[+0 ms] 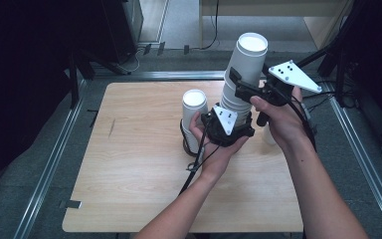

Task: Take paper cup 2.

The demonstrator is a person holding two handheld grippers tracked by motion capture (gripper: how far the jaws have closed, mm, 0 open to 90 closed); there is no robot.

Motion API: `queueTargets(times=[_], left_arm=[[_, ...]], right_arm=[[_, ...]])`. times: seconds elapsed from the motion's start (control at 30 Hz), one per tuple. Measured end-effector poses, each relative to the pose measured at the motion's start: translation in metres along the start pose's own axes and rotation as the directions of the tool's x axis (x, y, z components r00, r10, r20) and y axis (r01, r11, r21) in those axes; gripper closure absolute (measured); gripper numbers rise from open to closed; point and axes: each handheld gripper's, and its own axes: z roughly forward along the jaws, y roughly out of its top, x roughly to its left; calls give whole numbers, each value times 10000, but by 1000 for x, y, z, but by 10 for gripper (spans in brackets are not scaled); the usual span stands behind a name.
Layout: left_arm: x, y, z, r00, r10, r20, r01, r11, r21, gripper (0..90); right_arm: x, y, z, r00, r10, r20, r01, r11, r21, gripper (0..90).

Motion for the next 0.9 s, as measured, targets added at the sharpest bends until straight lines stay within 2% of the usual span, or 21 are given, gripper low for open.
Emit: queueTargets(times=[0.4, 0.6, 0.7, 0.9], left_arm=[[0, 0, 0, 10000, 15, 36, -15, 10000, 63, 49], [1, 0, -1, 10000, 52, 58, -53, 10000, 71, 50], [1, 0, -1, 10000, 57, 69, -57, 10000, 75, 51], [1, 0, -1, 10000, 54, 72, -54, 10000, 61, 50]], right_arm=[[5, 18, -1, 9996, 143, 249, -134, 9992, -373, 187], [6, 25, -1, 9989, 124, 454, -93, 9975, -696, 190], [6, 30, -3, 9980, 290, 566, -235, 9952, -948, 189], [7, 39, -9, 9977, 470, 490, -400, 9898, -1368, 189]])
